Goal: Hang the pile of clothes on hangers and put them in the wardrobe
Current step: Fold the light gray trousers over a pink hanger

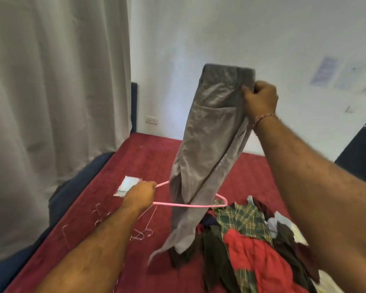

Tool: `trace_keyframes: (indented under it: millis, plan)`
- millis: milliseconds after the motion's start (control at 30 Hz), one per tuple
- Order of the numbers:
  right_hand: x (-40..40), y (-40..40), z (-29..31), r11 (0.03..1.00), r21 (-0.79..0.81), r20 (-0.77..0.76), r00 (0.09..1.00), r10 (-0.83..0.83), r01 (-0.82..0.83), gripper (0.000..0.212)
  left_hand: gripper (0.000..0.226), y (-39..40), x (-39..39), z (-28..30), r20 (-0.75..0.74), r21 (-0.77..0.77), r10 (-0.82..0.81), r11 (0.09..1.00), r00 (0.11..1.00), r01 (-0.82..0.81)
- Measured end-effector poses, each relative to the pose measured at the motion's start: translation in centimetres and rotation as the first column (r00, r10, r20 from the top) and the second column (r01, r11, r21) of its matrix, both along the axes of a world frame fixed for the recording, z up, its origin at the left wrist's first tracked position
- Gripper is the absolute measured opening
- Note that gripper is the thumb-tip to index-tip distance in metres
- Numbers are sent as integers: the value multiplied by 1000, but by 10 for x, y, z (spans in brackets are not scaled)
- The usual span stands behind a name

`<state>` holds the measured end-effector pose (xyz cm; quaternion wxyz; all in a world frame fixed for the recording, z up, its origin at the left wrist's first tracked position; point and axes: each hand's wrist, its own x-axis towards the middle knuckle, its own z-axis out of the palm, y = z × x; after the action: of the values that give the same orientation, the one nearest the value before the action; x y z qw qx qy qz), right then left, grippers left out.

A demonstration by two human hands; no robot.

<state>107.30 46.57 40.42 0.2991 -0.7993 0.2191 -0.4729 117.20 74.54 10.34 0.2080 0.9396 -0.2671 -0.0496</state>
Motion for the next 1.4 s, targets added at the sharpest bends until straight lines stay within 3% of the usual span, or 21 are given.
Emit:
trace_keyframes:
  millis: [133,333,400,433,500,567,633,700,767,833,900,1000,1033,1067,1100,1133,1167,1200,1267,1300,1400]
  plan:
    - [-2,-2,23,993,-79,86,993,-76,83,45,24,7,-20,-33,-23,98,86,992,996,-83]
    - [-3,-18,92,989,-46,359,926,-116,142,26,38,7,-23,-60,-28,207,230,953,973,-220]
    - [4,-36,119,987,-91,259,960,-104,132,25,57,4,-16,-59,-64,214,268,945,961,-249]
    - [9,-40,131,992,-86,215,974,-76,96,27,75,-1,-9,-48,-109,178,273,951,956,-252]
    - [14,-39,155,999,-38,227,974,25,-17,33,83,-21,15,9,-259,-188,190,952,947,-243]
    - [19,-23,163,992,-121,156,986,50,-31,34,58,-45,41,100,-324,-684,23,684,946,-251]
    - [24,2,145,974,-191,101,984,145,-124,34,46,-58,49,202,-185,-908,-126,402,975,-120]
    - [35,8,128,948,-181,99,954,282,-262,32,46,-63,39,294,-10,-959,-304,272,953,76]
    - [42,13,121,919,-150,86,921,381,-366,26,35,-70,33,358,103,-956,-357,222,928,191]
    - [39,19,124,878,-117,111,873,475,-463,22,17,-77,32,399,165,-958,-213,200,963,208]
    - [31,17,125,811,-25,149,799,582,-585,17,10,-81,34,419,151,-982,-98,99,984,160]
    - [21,-2,119,733,209,106,760,641,-647,17,12,-82,39,431,87,-995,-227,-61,970,75]
    - [20,-5,116,730,242,80,763,642,-639,13,15,-83,39,433,77,-997,-250,-43,965,69]
    - [21,-5,112,736,261,87,775,626,-624,10,18,-85,41,434,58,-996,-188,50,981,69]
    - [25,-4,108,751,268,120,794,596,-604,8,23,-85,42,433,76,-976,12,206,997,72]
    - [30,-1,106,769,264,172,813,556,-582,4,29,-85,41,432,149,-932,286,362,947,38]
    - [34,3,105,779,278,236,826,512,-562,8,29,-83,35,429,255,-901,482,433,838,25]
    - [39,8,107,779,299,301,829,471,-551,21,24,-84,25,426,351,-879,517,470,780,83]
    - [46,23,116,699,343,418,768,485,-628,37,37,-98,2,421,353,-821,245,543,903,174]
    - [47,34,121,625,359,449,715,535,-693,34,55,-107,-7,419,237,-811,55,561,970,166]
    - [48,59,129,457,416,451,614,647,-787,37,73,-124,-17,423,-36,-845,-145,532,989,47]
